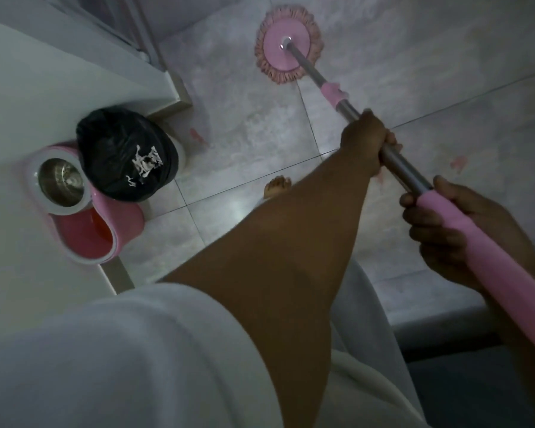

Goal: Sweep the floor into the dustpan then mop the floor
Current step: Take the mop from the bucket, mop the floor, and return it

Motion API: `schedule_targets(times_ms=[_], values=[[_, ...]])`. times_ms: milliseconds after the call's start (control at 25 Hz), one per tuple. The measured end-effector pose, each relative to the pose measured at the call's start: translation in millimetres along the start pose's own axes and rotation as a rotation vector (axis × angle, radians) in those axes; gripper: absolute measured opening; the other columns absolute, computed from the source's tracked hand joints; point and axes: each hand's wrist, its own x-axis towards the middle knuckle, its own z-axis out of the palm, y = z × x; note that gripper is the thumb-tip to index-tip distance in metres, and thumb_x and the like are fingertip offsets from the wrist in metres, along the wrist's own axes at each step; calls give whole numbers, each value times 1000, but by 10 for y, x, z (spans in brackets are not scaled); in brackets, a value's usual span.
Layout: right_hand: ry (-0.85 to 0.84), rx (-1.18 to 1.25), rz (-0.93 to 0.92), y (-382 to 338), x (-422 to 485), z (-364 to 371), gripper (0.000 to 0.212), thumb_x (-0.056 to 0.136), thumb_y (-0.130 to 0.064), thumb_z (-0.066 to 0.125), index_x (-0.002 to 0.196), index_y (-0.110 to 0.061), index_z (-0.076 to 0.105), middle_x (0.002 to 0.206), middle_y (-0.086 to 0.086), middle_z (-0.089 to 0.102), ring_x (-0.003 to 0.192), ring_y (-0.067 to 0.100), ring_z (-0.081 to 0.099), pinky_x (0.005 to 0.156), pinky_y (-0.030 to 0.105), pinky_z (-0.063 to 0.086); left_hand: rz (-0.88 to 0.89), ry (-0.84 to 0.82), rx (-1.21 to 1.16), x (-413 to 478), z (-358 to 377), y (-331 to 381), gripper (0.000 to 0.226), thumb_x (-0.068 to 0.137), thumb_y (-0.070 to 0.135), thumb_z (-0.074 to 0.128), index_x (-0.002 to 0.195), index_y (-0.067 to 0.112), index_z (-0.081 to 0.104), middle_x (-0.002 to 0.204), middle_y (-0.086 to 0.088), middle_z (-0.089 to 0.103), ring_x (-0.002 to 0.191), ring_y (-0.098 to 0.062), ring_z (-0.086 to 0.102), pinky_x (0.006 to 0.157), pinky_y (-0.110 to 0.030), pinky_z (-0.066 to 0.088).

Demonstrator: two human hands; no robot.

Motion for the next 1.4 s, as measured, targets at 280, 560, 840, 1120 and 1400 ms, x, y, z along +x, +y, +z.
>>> schedule_targets(times_ms=[280, 560, 840, 1120, 1400], values=[[70, -315, -71, -412, 1360, 871, 33, 94, -43, 45, 99, -11, 52, 66, -6, 55, 45, 3, 52, 41, 15, 46, 174, 36, -34, 299, -676, 1396, 27, 105, 25, 32, 84, 12, 39, 56, -4, 39, 48, -15, 40, 43, -21, 45], [135, -394, -3, -316, 2030, 1240, 33, 92, -44, 49, 91, -13, 56, 64, -7, 54, 44, 2, 49, 38, 16, 44, 266, 97, -102, 206, -1377, 1827, 23, 105, 26, 34, 93, 8, 43, 55, -2, 38, 48, -13, 39, 49, -23, 44], [136, -390, 18, 373, 1748, 839, 34, 92, -46, 47, 91, -12, 54, 61, -6, 51, 41, 2, 47, 34, 15, 41, 218, 177, -124, 28, -1696, 1087, 29, 104, 30, 35, 82, 13, 41, 52, -2, 38, 45, -13, 38, 39, -19, 43], [189, -303, -56, 1362, 602, -154, 37, 92, -44, 48, 94, -8, 56, 62, -2, 52, 40, 5, 47, 34, 16, 40, 137, 178, -47, -334, -1511, -592, 32, 105, 36, 31, 82, 15, 39, 54, -5, 36, 46, -18, 36, 34, -17, 41], [34, -4, -74, 2356, -816, -1092, 37, 100, -42, 40, 108, -7, 48, 72, 9, 60, 50, 17, 59, 45, 28, 52, -57, 68, 107, -885, -987, -2337, 32, 102, 41, 35, 86, 15, 45, 54, -3, 41, 34, -12, 43, 39, -21, 49]])
